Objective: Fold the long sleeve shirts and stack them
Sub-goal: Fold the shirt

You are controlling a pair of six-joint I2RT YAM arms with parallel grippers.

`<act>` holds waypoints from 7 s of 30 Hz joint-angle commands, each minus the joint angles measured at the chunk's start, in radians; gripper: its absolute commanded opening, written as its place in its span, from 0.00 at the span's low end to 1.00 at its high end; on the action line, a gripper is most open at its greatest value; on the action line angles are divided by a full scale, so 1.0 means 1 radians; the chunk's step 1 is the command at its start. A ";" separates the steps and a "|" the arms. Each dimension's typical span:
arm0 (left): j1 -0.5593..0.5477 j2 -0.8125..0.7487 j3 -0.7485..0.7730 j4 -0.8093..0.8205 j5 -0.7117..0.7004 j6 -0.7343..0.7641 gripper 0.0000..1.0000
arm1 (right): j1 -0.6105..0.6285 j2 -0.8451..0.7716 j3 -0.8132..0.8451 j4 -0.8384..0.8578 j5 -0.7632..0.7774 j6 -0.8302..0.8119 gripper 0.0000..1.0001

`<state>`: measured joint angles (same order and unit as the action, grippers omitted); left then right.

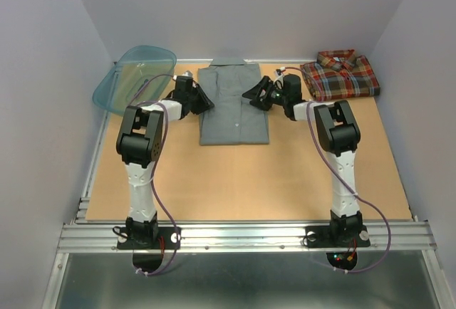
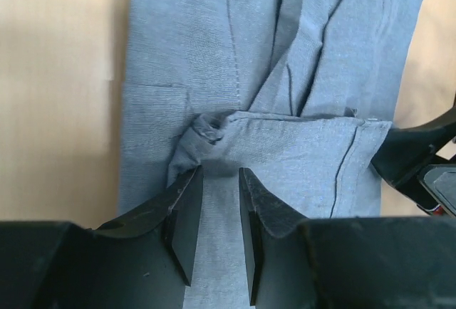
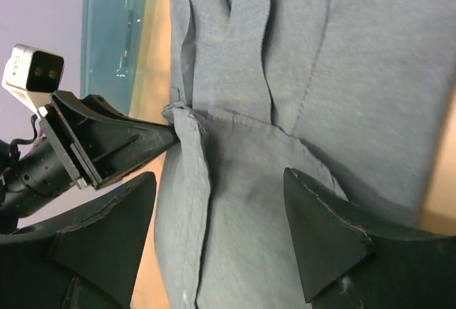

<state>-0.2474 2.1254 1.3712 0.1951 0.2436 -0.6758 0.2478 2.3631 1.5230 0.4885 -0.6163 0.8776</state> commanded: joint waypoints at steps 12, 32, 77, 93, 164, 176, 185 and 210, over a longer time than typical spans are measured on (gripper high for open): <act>0.022 -0.216 -0.037 -0.091 -0.227 0.208 0.83 | -0.022 -0.483 -0.306 -0.221 0.202 -0.221 0.78; -0.047 -0.153 -0.152 -0.178 -0.227 0.117 0.57 | -0.013 -1.125 -0.762 -0.465 0.230 -0.275 0.78; -0.400 -0.498 -0.394 -0.384 -0.518 -0.171 0.63 | 0.070 -1.231 -0.808 -0.903 0.563 -0.385 0.58; -0.030 -0.562 -0.649 -0.237 -0.294 -0.162 0.62 | 0.137 -0.736 -0.672 -0.622 0.412 -0.344 0.53; -0.995 -0.283 -0.236 -0.003 -0.604 0.532 0.00 | -0.220 -1.162 -0.935 -0.552 0.162 -0.069 1.00; -0.980 -0.351 -0.268 0.023 -0.549 0.490 0.00 | -0.219 -0.873 -1.060 -0.052 -0.051 0.096 1.00; -0.978 -0.343 -0.227 0.024 -0.514 0.473 0.00 | -0.179 -0.627 -1.006 0.139 -0.115 0.118 0.86; -0.860 -0.544 -0.245 -0.075 -0.483 0.363 0.78 | -0.142 -0.510 -0.634 -0.448 -0.068 -0.400 0.01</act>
<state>-1.1568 1.7309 1.1435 0.1219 -0.2462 -0.2710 0.0998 1.8698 0.8043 0.2886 -0.7383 0.6975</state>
